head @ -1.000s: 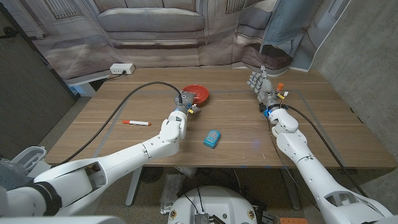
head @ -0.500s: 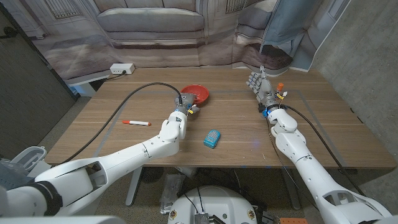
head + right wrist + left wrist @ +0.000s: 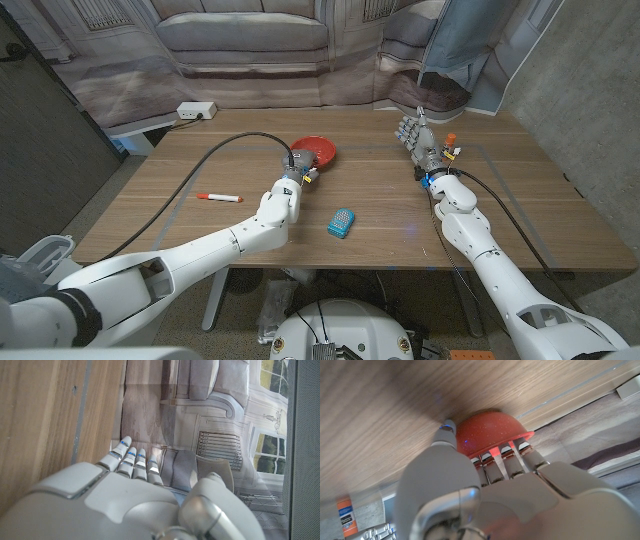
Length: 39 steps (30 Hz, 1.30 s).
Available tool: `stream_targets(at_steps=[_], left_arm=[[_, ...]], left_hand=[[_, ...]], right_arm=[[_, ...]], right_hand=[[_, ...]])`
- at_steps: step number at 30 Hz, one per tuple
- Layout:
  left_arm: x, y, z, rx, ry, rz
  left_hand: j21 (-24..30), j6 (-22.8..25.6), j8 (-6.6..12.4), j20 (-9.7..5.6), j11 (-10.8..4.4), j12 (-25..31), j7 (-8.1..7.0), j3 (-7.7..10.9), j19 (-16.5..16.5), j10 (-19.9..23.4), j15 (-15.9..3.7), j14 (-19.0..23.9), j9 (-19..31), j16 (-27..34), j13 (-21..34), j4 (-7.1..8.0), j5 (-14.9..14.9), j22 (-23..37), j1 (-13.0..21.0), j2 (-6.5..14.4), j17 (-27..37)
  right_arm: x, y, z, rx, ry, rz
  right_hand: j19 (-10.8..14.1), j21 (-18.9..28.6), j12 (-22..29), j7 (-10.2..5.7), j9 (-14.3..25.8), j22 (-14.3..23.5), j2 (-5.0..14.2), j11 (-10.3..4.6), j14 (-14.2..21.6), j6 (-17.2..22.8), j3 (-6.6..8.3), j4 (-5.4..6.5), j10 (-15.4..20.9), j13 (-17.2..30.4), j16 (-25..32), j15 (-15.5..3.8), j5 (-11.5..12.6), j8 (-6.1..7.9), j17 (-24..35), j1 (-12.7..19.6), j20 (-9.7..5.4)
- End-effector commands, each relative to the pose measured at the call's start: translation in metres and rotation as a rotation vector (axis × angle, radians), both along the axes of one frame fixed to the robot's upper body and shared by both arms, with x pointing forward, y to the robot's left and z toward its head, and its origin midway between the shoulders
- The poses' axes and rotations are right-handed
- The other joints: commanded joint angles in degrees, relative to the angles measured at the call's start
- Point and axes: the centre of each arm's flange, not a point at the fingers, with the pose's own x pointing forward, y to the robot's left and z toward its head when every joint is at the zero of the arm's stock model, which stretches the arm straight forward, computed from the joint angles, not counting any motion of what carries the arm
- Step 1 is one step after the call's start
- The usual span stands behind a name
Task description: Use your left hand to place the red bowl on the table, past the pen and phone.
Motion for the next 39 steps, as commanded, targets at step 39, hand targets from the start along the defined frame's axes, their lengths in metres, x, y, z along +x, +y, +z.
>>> stream_targets(at_steps=[39], left_arm=[[-0.0014,-0.0071,0.0068,-0.024,0.020,-0.025]], left_hand=[[1.24,18.21,9.89,-8.09,0.22,2.43,3.11,6.68,10.96,20.55,-9.90,25.93,3.89,-0.66,8.34,1.46,-10.12,0.45,13.01,3.07,1.51]], right_arm=[[0.0043,-0.0015,0.0001,-0.005,0.006,0.006]], right_hand=[[0.64,-0.18,-0.18,-0.19,0.17,0.14,0.40,0.34,0.60,0.33,-0.58,0.12,0.29,0.17,-0.29,0.03,-0.21,0.07,0.24,0.20,-0.11]])
